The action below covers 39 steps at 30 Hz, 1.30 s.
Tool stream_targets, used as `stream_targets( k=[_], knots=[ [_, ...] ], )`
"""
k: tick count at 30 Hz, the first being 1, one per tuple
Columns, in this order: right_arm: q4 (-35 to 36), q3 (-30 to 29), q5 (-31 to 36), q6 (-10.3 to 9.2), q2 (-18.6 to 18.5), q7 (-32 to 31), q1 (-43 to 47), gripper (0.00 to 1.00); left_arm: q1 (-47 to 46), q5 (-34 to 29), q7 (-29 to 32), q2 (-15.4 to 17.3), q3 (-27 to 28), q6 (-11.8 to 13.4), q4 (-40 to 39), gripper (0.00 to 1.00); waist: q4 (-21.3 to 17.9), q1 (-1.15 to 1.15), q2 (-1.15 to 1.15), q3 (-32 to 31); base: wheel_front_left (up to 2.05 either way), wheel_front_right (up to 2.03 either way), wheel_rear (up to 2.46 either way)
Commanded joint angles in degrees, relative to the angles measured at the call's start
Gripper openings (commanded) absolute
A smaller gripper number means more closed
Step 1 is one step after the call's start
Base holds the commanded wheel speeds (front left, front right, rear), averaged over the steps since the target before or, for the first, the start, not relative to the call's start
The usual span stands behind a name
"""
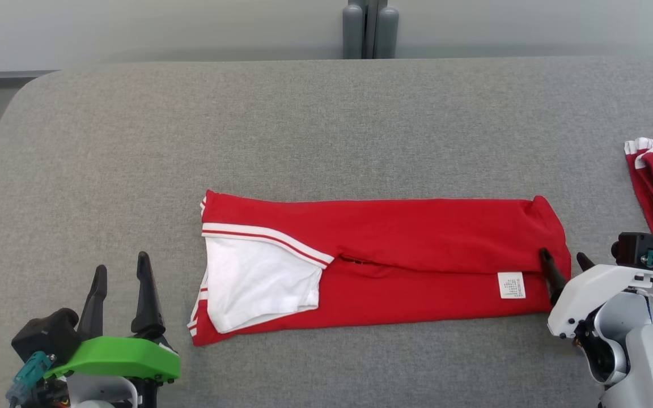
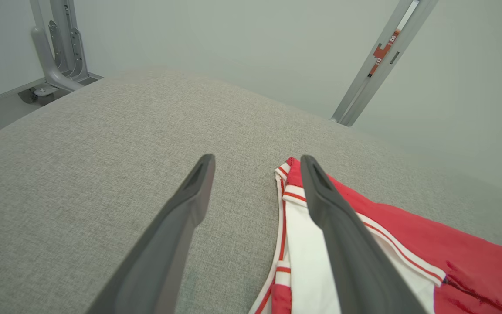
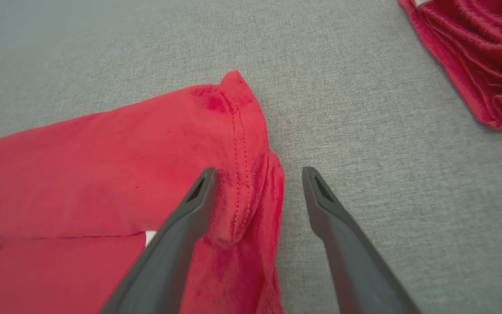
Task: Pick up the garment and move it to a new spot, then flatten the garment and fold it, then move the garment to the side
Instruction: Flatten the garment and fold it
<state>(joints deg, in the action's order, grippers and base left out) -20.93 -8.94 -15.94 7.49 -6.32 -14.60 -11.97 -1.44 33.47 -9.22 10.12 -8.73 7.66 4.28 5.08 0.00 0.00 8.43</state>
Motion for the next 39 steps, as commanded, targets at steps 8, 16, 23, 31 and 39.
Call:
stream_targets(
  k=[8, 16, 23, 31, 39],
  knots=[
    [-9.3, 2.7, -0.2, 0.00, -0.3, -2.0, -4.0, 1.00, -0.9, -0.2, -0.8, 1.0, 1.0, 1.1, 0.7, 1.00, 1.1, 0.00, 0.00, 0.3, 0.00, 0.00, 0.00],
    [-13.1, 5.6, -2.7, 0.00, -1.3, -0.5, -6.2, 0.00, -0.8, 0.5, -0.9, 1.2, 1.6, 1.5, 0.9, 1.00, 0.2, 0.00, 0.00, 0.4, 0.00, 0.00, 0.00],
    [-12.7, 3.6, -3.8, -0.07, -5.1, 2.5, -7.0, 0.00, -1.2, 0.8, -0.7, 1.5, 2.0, 1.9, 1.0, 1.00, -1.9, 0.00, 0.00, 0.1, 0.00, 0.00, 0.00],
    [-6.8, -0.2, -6.1, -0.04, -8.9, 3.2, -3.9, 0.00, -1.6, 0.9, -0.8, 1.8, 1.9, 1.9, 1.0, 1.00, -3.8, 0.00, 0.00, 0.0, 0.00, 0.00, 0.00],
    [11.7, 6.0, -12.0, 0.00, -4.0, -0.5, 0.6, 0.00, -2.0, 1.0, -0.6, 1.9, 1.3, 1.8, 1.2, 1.00, -3.4, 0.00, 0.00, -0.1, 0.00, 0.00, 0.00]
  ],
)
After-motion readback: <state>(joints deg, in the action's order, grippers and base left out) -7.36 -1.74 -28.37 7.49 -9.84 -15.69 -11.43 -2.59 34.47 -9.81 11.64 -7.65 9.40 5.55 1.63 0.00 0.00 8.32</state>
